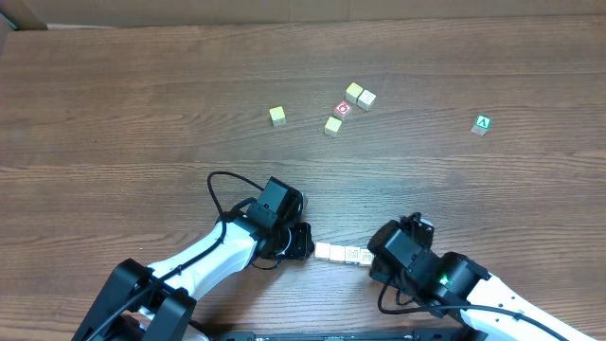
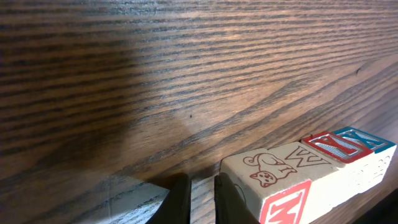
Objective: Flip 4 blocks
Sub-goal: 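Move the right gripper to the row's right end beside the X block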
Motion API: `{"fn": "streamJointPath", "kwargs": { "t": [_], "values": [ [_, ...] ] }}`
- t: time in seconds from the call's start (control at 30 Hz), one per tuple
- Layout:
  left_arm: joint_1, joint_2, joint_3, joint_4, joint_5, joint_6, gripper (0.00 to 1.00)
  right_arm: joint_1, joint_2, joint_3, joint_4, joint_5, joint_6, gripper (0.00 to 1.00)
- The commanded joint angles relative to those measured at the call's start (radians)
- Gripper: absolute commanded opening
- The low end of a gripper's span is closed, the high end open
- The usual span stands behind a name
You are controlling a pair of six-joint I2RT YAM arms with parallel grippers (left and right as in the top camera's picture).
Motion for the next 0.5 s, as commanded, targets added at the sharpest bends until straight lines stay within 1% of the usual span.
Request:
{"fn": "streamJointPath", "kwargs": {
  "t": [0.0,0.07,0.2,0.4,0.47],
  "values": [
    [-0.006,0.017,0.004,-0.006,-0.016,-0.002,0.08,0.004,-0.002,0.003,0.062,-0.023,0.031,0.04],
    [-0.006,0.017,0.004,-0.01,-0.016,-0.002,0.08,0.004,0.017,0.003,0.071,0.021,0.096,0.04],
    [-0.006,0.017,0.004,-0.01,-0.016,-0.002,0.07,0.003,0.055,0.003,0.075,0.076,0.163,0.04],
    [-0.006,0.017,0.004,-0.01,-0.016,-0.002,0.06,0.003,0.129,0.003,0.123,0.08,0.176,0.04],
    [-0.006,0.017,0.004,-0.01,-0.016,-0.002,0.06,0.003,0.16,0.003,0.126,0.08,0.21,0.04]
  ]
}}
